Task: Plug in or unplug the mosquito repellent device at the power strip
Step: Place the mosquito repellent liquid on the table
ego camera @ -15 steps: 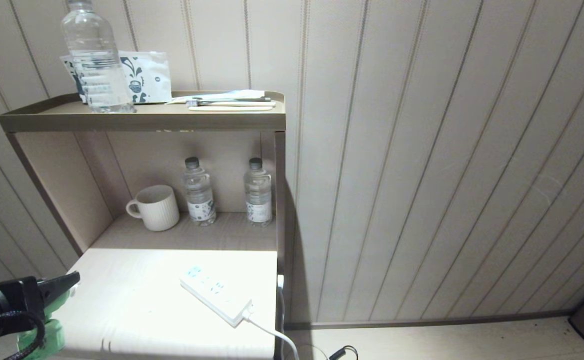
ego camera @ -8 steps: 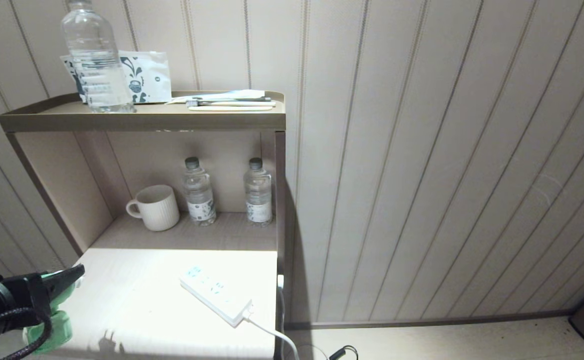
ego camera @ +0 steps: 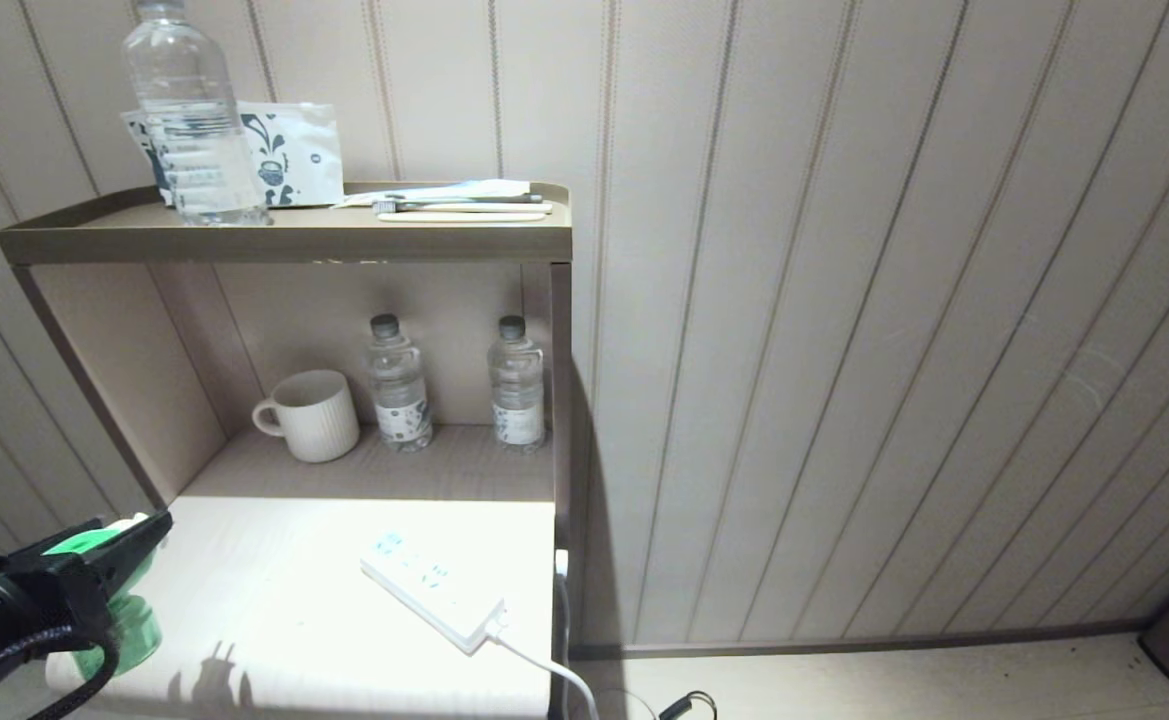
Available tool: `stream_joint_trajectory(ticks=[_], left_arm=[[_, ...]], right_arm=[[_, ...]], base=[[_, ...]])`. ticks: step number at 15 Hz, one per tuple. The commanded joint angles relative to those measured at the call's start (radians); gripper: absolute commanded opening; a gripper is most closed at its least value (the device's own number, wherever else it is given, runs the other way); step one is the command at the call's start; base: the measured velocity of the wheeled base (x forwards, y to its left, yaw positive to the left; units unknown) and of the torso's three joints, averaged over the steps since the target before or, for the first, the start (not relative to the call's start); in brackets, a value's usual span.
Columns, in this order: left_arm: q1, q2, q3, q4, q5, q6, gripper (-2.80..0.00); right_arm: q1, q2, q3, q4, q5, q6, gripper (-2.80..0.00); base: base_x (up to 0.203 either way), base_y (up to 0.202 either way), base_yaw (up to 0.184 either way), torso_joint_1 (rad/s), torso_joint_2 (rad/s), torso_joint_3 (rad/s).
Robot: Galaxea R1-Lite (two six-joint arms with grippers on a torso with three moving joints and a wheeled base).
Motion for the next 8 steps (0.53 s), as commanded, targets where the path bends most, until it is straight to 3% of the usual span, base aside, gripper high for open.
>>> stream_joint_trajectory(ticks=[1,5,8], left_arm=[[0.0,0.012,0.058,-0.098,0.0,0.012,-2.8],[0.0,0.161,0.183,-0.381,0.0,0.024,-2.8],[0.006,0.357,0.209,-0.661,0.032,0.024,-2.8]], right_arm=[[0.0,0.003,0.0,0.003,-0.001,-0.001,-2.8],[0.0,0.003,0.0,0.003,0.0,-0.001,-2.8],[0.0,0.003,0.0,0.003,0.001,-0.001,-2.8]], base=[[0.0,0.0,0.0,0.0,0.0,0.0],[0.0,0.0,0.0,0.0,0.0,0.0],[0.0,0.0,0.0,0.0,0.0,0.0]])
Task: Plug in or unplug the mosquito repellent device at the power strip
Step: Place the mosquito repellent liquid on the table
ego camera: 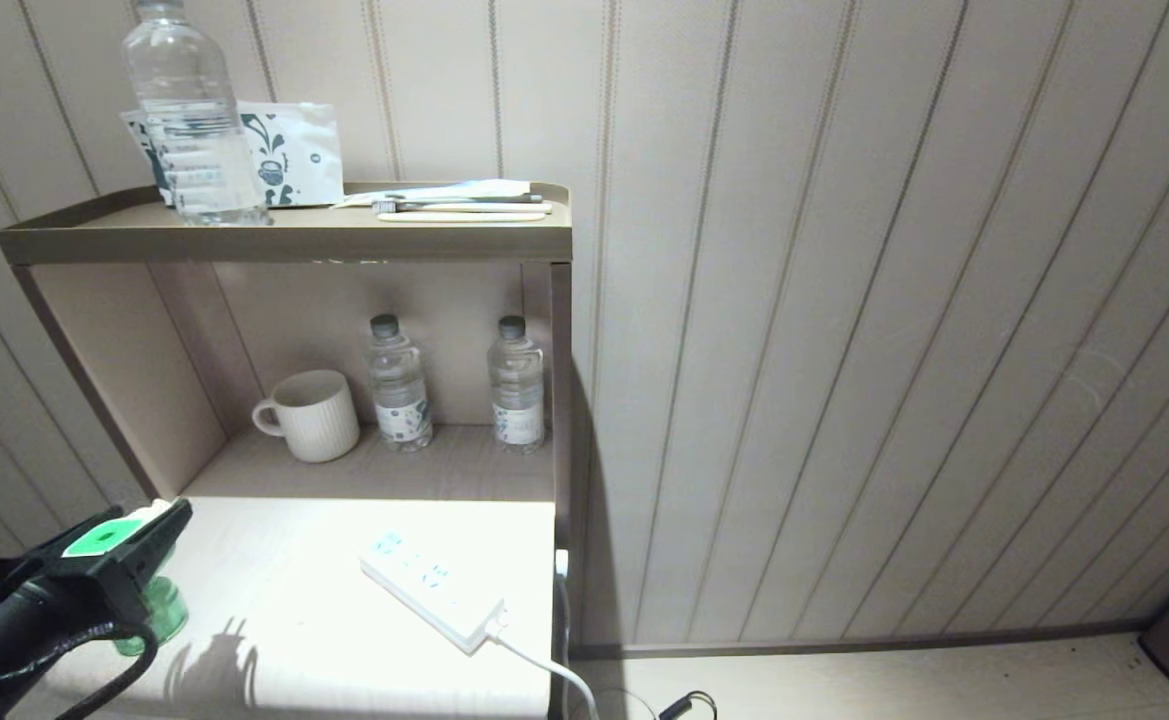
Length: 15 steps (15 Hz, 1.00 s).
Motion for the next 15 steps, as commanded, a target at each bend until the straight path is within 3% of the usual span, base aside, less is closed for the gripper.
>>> stream_joint_trajectory(ticks=[1,9,15], left_arm=[[0.004,0.161,0.014,-0.157,0.023,-0.001,-2.8],[0.02,0.548,-0.096,-0.309,0.036,-0.007,-2.8],[0.041,0.683,-0.141,-0.362,0.04,-0.03,-2.8]], right_arm=[[0.0,0.003,0.0,0.0,-0.001,-0.001,-2.8],[0.0,0.003,0.0,0.0,-0.001,-0.001,-2.8],[0.0,0.003,0.0,0.0,-0.001,-0.001,-2.8]], base=[[0.0,0.0,0.0,0.0,0.0,0.0],[0.0,0.0,0.0,0.0,0.0,0.0],[0.0,0.0,0.0,0.0,0.0,0.0]])
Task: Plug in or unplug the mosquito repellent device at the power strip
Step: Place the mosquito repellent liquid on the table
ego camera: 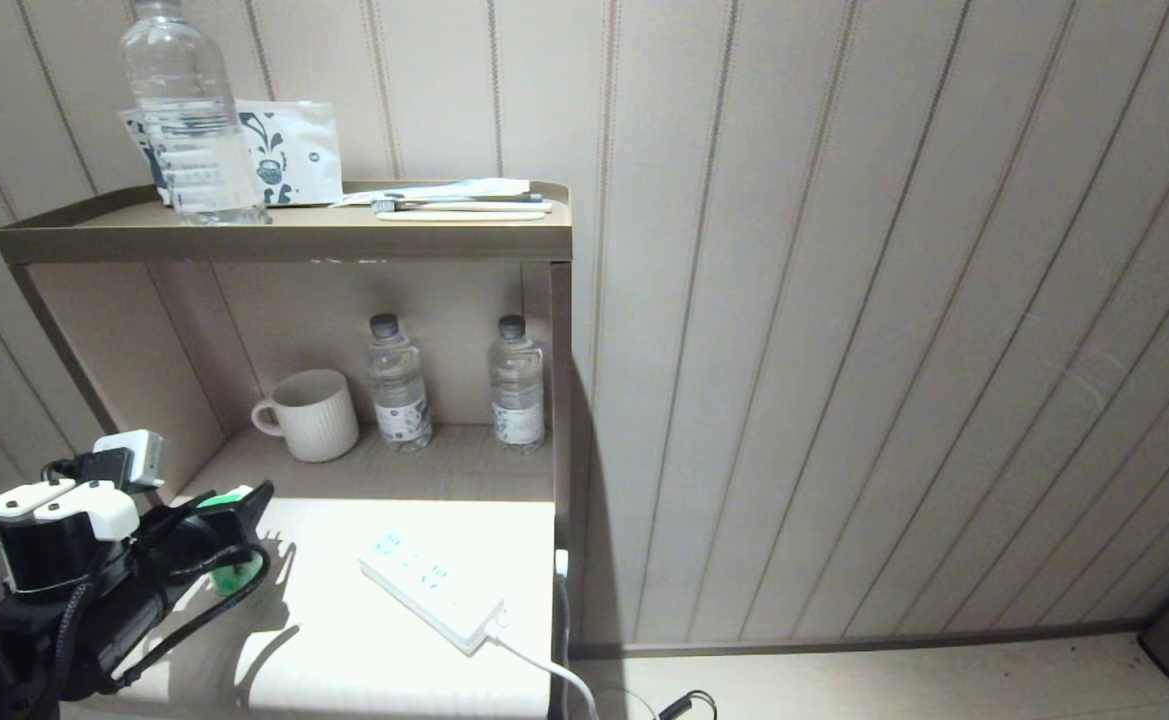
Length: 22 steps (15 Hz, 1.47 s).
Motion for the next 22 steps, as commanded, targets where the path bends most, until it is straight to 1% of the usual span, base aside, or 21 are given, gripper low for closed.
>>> stream_joint_trajectory(ticks=[1,4,7,8,12,15,17,19,22], left_arm=[[0.001,0.045,0.004,-0.011,0.001,-0.002,-2.8],[-0.001,0.073,0.006,-0.05,0.007,-0.009,-2.8],[-0.004,0.097,0.004,-0.05,0.052,-0.009,-2.8],[-0.016,0.108,0.006,-0.05,0.076,-0.009,-2.8],[-0.021,0.11,-0.009,-0.05,0.126,-0.009,-2.8],[-0.021,0.075,-0.028,-0.05,0.14,-0.008,-2.8],[-0.021,0.069,-0.043,-0.05,0.142,-0.007,-2.8],[-0.021,0.085,-0.095,-0.05,0.188,-0.007,-2.8],[-0.022,0.093,-0.153,-0.05,0.206,0.0,-2.8]], right_arm=[[0.0,0.003,0.0,0.0,0.001,-0.001,-2.8],[0.0,0.003,0.0,0.0,0.0,-0.001,-2.8],[0.0,0.003,0.0,0.0,0.001,-0.001,-2.8],[0.0,0.003,0.0,0.0,0.0,-0.001,-2.8],[0.0,0.003,0.0,0.0,0.001,-0.001,-2.8],[0.0,0.003,0.0,0.0,0.0,-0.001,-2.8],[0.0,0.003,0.0,0.0,0.001,-0.001,-2.8],[0.0,0.003,0.0,0.0,0.001,-0.001,-2.8],[0.0,0.003,0.0,0.0,0.001,-0.001,-2.8]], base=[[0.0,0.0,0.0,0.0,0.0,0.0],[0.0,0.0,0.0,0.0,0.0,0.0],[0.0,0.0,0.0,0.0,0.0,0.0],[0.0,0.0,0.0,0.0,0.0,0.0],[0.0,0.0,0.0,0.0,0.0,0.0],[0.0,0.0,0.0,0.0,0.0,0.0],[0.0,0.0,0.0,0.0,0.0,0.0],[0.0,0.0,0.0,0.0,0.0,0.0],[0.0,0.0,0.0,0.0,0.0,0.0]])
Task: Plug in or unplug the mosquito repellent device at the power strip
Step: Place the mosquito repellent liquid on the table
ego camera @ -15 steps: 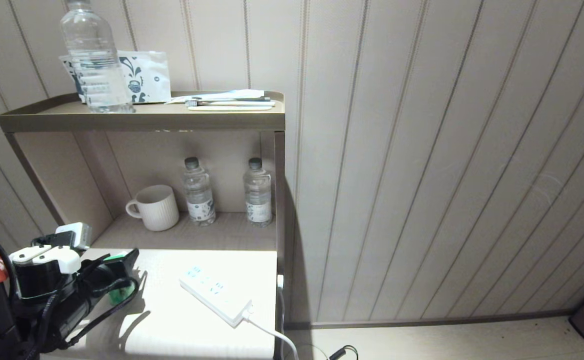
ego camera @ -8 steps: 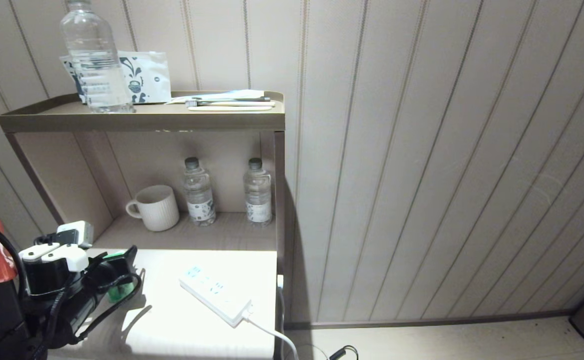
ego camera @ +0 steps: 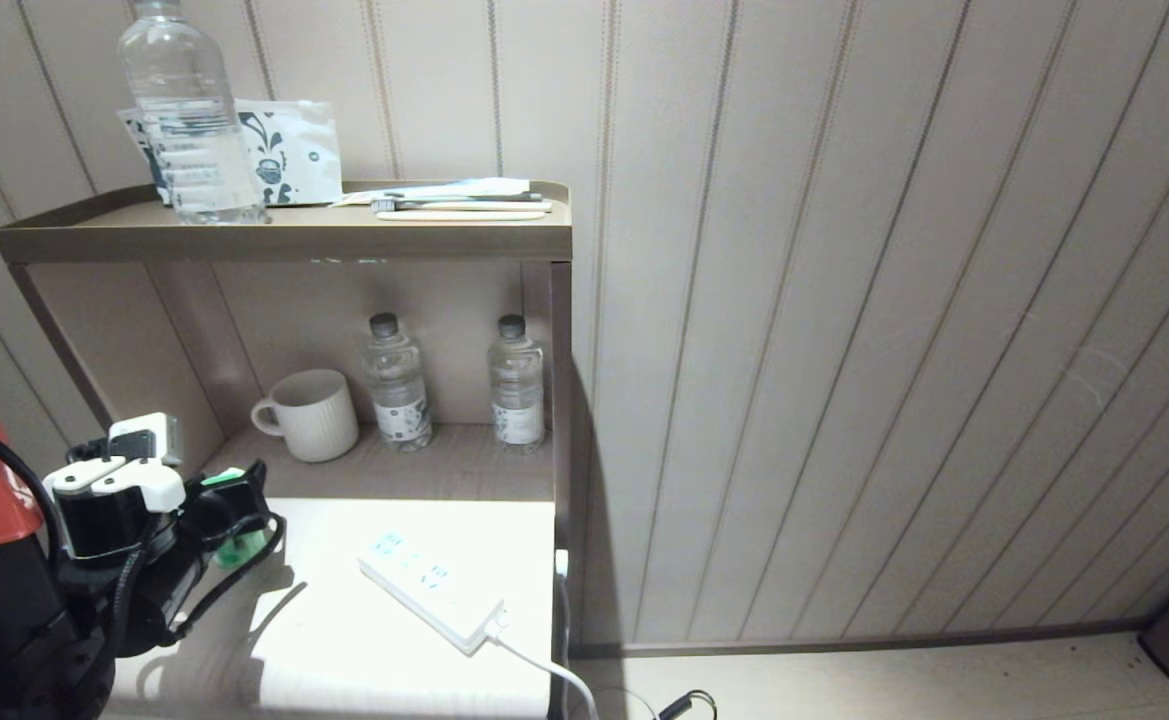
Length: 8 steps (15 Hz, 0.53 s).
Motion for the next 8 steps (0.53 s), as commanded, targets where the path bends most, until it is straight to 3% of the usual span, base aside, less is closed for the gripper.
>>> stream_joint_trajectory(ticks=[1,3,8], left_arm=[[0.0,0.003,-0.022,-0.052,0.003,0.003,-2.8],[-0.001,0.038,-0.038,-0.052,0.011,0.002,-2.8],[-0.006,0.114,-0.122,-0.052,0.105,0.001,-2.8]], right_arm=[[0.0,0.002,0.0,0.0,-0.001,-0.001,-2.8],[0.0,0.002,0.0,0.0,-0.001,-0.001,-2.8],[0.0,0.002,0.0,0.0,0.001,-0.001,-2.8]], base=[[0.0,0.0,0.0,0.0,0.0,0.0],[0.0,0.0,0.0,0.0,0.0,0.0],[0.0,0.0,0.0,0.0,0.0,0.0]])
